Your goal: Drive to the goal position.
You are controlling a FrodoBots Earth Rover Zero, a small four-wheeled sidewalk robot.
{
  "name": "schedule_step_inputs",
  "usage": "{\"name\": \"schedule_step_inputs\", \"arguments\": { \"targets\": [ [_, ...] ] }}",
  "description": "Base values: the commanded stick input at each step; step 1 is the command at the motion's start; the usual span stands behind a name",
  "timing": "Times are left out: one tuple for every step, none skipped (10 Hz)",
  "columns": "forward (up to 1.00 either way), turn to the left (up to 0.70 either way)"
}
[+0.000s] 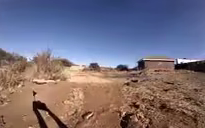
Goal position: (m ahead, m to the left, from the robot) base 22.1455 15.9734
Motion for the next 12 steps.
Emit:
{"name": "schedule_step_inputs", "arguments": {
  "targets": [
    [0.50, 0.00],
    [0.50, 0.00],
    [0.50, 0.00],
    [0.50, 0.00],
    [0.50, 0.00],
    [0.50, 0.00],
    [0.50, 0.00],
    [0.50, 0.00],
    [0.50, 0.00],
    [0.50, 0.00],
    [0.50, 0.00],
    [0.50, 0.00]
  ]
}}
